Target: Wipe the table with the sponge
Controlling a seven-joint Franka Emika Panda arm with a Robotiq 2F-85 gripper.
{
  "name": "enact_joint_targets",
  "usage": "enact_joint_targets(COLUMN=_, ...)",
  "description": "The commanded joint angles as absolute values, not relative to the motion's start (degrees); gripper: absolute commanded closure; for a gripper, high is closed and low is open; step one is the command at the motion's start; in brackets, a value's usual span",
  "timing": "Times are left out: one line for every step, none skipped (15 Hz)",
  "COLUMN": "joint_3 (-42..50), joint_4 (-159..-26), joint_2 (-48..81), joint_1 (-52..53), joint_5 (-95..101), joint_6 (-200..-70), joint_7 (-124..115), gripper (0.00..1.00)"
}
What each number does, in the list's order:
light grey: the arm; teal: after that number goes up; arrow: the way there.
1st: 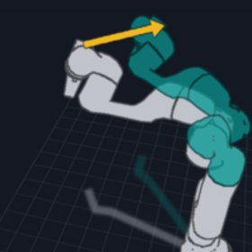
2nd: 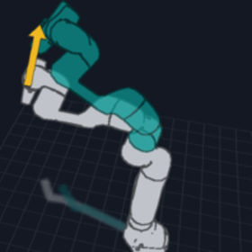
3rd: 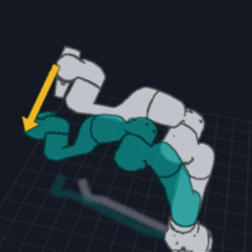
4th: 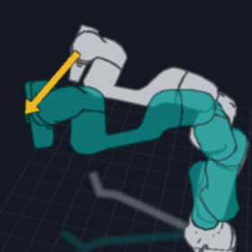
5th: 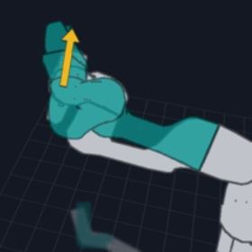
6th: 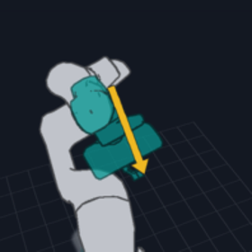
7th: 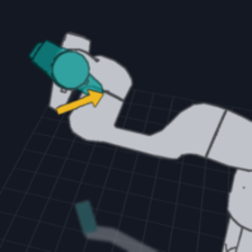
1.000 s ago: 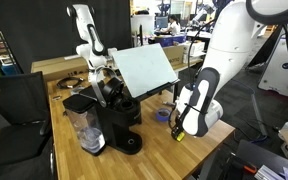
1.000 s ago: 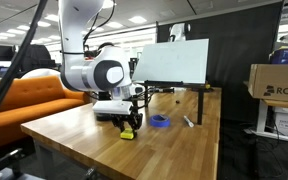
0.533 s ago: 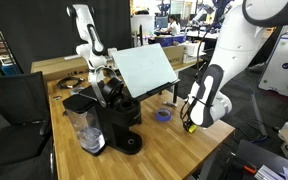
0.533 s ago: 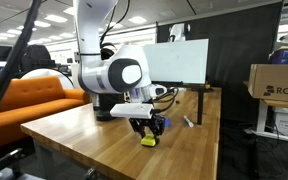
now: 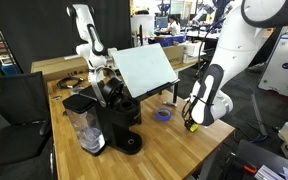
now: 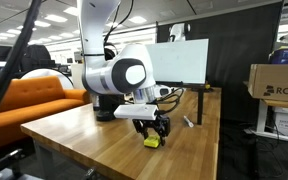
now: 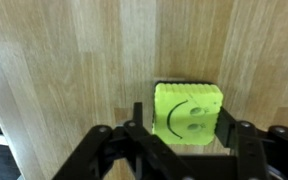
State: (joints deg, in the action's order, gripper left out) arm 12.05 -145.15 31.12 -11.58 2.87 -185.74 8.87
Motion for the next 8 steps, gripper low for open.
enact_joint_targets(joint_3=11.5, joint_4=-144.4, joint_2=31.3, joint_1=-11.5, joint_5=3.5, joint_6=-184.8, joint_7=8.3, gripper=0.02)
enact_joint_targets(joint_3=11.3, joint_4=-144.4, joint_2=31.0, joint_1=-11.3, joint_5=3.4, joint_6=-184.6, joint_7=8.2, gripper=0.00)
enact_joint_targets(joint_3=10.9, joint_4=-144.6, joint_2=30.5, joint_1=-11.4, joint_5=3.5, joint_6=-184.5, joint_7=8.2, gripper=0.00)
enact_joint_targets(joint_3=10.5, joint_4=-144.6, joint_2=30.1, joint_1=-11.6, joint_5=3.5, joint_6=-184.4, joint_7=8.3, gripper=0.00)
enact_joint_targets(joint_3=10.1, joint_4=-144.5, joint_2=29.7, joint_1=-11.7, joint_5=3.6, joint_6=-184.2, joint_7=8.2, gripper=0.00)
enact_joint_targets(joint_3=9.6, joint_4=-144.5, joint_2=29.3, joint_1=-11.9, joint_5=3.6, joint_6=-184.1, joint_7=8.2, gripper=0.00)
enact_joint_targets(joint_3=9.1, joint_4=-144.5, joint_2=28.9, joint_1=-12.2, joint_5=3.6, joint_6=-184.1, joint_7=8.2, gripper=0.00)
enact_joint_targets(joint_3=8.7, joint_4=-144.5, joint_2=28.3, joint_1=-12.4, joint_5=3.7, joint_6=-184.0, joint_7=8.2, gripper=0.00)
